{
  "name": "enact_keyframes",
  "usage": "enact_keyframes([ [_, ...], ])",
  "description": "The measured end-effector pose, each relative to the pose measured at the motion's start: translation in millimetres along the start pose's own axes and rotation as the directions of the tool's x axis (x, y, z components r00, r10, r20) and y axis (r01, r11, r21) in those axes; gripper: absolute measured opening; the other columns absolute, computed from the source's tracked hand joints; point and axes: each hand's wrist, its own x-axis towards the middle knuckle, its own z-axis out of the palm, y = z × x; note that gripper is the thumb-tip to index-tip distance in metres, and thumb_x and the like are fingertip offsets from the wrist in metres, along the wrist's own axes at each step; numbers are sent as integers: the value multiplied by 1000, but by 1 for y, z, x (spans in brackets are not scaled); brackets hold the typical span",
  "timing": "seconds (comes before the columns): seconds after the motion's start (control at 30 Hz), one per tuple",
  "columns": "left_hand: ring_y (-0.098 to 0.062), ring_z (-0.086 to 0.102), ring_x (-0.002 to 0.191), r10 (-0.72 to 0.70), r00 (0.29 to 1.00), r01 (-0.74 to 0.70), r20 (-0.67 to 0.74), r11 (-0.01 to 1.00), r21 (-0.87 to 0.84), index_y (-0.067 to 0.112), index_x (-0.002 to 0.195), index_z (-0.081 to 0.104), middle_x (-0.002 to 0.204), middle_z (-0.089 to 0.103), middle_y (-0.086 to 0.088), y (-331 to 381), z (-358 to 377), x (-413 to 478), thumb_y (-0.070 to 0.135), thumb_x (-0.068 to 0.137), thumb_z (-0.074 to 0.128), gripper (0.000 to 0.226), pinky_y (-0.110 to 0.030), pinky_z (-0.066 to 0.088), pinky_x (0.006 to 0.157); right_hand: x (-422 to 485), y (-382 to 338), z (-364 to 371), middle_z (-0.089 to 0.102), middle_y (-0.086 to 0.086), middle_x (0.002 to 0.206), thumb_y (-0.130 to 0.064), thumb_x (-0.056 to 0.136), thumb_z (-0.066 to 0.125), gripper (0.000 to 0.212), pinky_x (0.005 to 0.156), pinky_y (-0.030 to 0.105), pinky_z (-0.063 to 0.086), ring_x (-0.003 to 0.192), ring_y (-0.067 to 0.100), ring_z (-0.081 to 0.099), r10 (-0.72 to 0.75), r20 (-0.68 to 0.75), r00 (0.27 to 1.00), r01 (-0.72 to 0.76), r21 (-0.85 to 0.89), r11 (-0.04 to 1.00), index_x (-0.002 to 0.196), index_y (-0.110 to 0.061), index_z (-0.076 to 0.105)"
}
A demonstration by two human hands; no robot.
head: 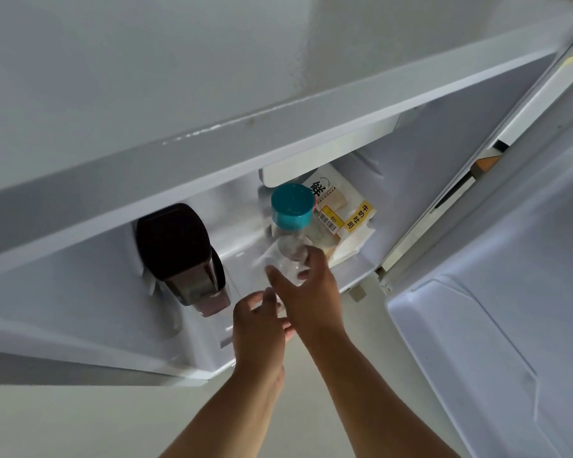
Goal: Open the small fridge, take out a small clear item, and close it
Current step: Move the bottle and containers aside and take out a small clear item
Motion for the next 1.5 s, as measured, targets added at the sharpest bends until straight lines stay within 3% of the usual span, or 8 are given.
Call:
enact_keyframes([
  [0.13, -12, 79, 87, -40, 996, 39, 83, 999, 15, 31, 113, 67, 116, 74, -1, 2, 12, 12, 22, 106, 55, 16, -29, 63, 72, 6, 19, -15, 67, -5, 134, -59, 81, 79, 69, 96, 44, 57, 119, 21, 63, -59, -211, 976, 20, -184, 983, 136, -44, 39],
  [0.3, -18, 79, 95, -86, 989, 76, 122, 993, 86, 34, 103, 71, 104, 80, 7, 8, 28, 25, 29, 107, 53, 19, -41, 61, 94, 18, 29, -10, 65, -4, 141, -55, 82, 82, 77, 101, 47, 53, 129, 25, 60, -36, -203, 979, -18, -257, 966, 146, -37, 43],
  [0.57, -24, 72, 108, -114, 984, 113, 134, 993, 15, 24, 121, 67, 120, 72, 0, 14, 21, 26, 22, 106, 53, 19, -30, 60, 79, 23, 36, -11, 64, 1, 143, -53, 83, 83, 80, 104, 44, 50, 131, 27, 59, -127, -130, 983, 84, -298, 951, 150, -28, 45],
  [0.8, -15, 69, 62, 293, 956, -285, -19, 939, 192, 21, 97, 68, 81, 71, 5, 34, -4, -24, 44, 98, 55, 27, -25, 57, 57, -16, 7, -24, 67, -4, 124, -54, 91, 67, 49, 86, 41, 61, 105, 16, 66, -273, -225, 935, 212, -260, 942, 131, -28, 57],
  [0.93, -15, 63, 61, 298, 940, -294, -166, 955, 46, 27, 83, 69, 72, 71, 2, 57, -18, -50, 65, 91, 48, 43, -29, 50, 54, -10, -71, -6, 63, -17, 71, -59, 94, 51, 32, 60, 16, 45, 70, 0, 63, -297, 46, 954, 299, -43, 953, 80, -33, 59],
  [1.1, -12, 60, 49, 126, 956, -151, -266, 986, -76, 20, 87, 73, 66, 69, 3, 85, -16, -43, 72, 96, 42, 61, -25, 49, 43, 19, -140, 12, 70, -5, 78, -60, 94, 63, 37, 68, 37, 59, 71, 14, 70, -133, 494, 859, 227, -133, 965, 88, -23, 61],
  [1.3, -13, 57, 45, 178, 951, -198, -251, 978, -60, 20, 86, 73, 74, 72, 0, 96, -18, -40, 49, 105, 41, 47, -28, 52, 50, 19, -154, 7, 65, 1, 88, -37, 103, 61, 29, 71, 32, 46, 83, 18, 64, -136, 573, 809, 233, -100, 967, 81, -19, 58],
  [1.5, -17, 61, 43, 190, 981, -190, 29, 981, 26, 12, 94, 74, 68, 75, 0, 91, 9, -44, 43, 107, 43, 45, -28, 54, 44, 27, -130, -34, 55, 15, 71, -24, 103, 63, 39, 64, 40, 45, 64, 23, 54, -165, 335, 928, 174, 3, 985, 81, 7, 56],
])
